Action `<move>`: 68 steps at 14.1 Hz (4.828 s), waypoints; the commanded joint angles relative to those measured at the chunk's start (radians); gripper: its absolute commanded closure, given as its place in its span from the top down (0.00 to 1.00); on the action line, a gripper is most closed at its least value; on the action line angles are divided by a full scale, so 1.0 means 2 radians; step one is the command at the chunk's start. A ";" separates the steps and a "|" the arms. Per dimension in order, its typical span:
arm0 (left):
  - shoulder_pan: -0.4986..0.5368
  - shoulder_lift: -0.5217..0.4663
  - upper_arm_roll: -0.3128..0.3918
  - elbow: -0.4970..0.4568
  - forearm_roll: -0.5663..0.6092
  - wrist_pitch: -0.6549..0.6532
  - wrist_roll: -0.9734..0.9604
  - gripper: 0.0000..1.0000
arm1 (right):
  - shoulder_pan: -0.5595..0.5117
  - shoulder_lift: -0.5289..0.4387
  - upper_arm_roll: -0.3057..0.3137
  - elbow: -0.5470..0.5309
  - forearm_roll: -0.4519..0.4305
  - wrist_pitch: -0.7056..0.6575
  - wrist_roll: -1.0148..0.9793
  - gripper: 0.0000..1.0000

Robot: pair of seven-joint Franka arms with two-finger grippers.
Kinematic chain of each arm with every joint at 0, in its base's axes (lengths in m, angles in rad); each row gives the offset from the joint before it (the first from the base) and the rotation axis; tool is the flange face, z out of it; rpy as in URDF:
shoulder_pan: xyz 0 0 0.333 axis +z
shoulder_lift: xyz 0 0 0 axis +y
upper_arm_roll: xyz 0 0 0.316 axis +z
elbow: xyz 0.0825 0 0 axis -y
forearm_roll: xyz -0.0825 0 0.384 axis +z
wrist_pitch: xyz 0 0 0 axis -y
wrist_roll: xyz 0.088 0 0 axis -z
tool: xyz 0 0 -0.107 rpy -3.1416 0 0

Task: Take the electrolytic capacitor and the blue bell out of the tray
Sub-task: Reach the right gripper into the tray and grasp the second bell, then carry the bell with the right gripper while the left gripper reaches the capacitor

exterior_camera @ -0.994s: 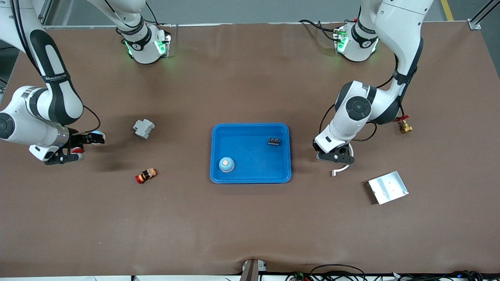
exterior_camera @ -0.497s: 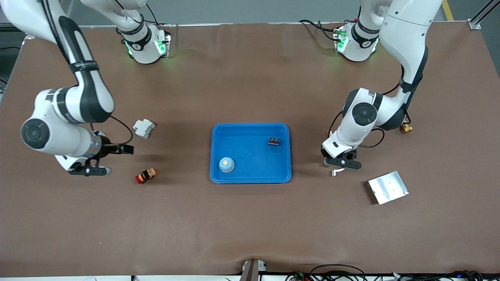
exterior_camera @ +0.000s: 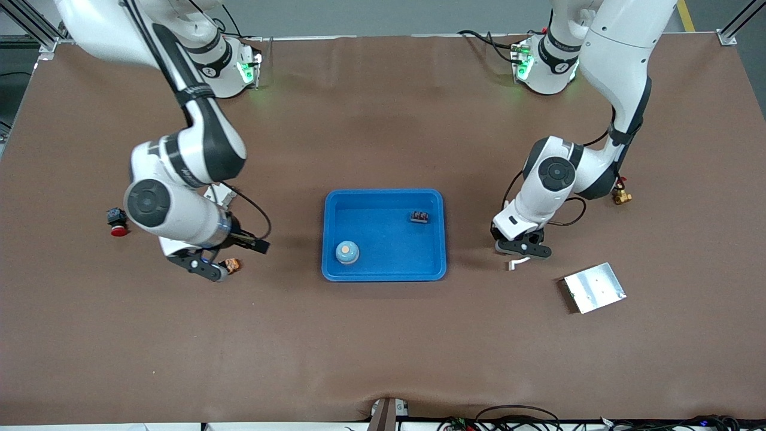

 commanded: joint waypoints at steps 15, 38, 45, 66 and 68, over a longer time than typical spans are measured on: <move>0.001 -0.019 -0.001 -0.023 0.009 0.011 -0.005 1.00 | 0.140 0.172 -0.008 0.133 -0.044 0.088 0.437 1.00; -0.084 0.013 -0.068 0.153 0.008 -0.204 -0.764 1.00 | 0.146 0.182 -0.009 0.131 -0.045 0.108 0.435 0.31; -0.084 0.041 -0.068 0.181 0.006 -0.204 -0.881 1.00 | 0.114 0.124 -0.005 0.131 -0.041 -0.011 0.294 0.06; -0.143 0.115 -0.061 0.252 0.027 -0.233 -1.039 1.00 | -0.146 -0.010 -0.053 -0.151 -0.013 0.117 -0.421 0.02; -0.145 0.121 -0.061 0.251 0.027 -0.232 -1.039 1.00 | -0.146 -0.007 -0.053 -0.160 -0.014 0.131 -0.420 0.02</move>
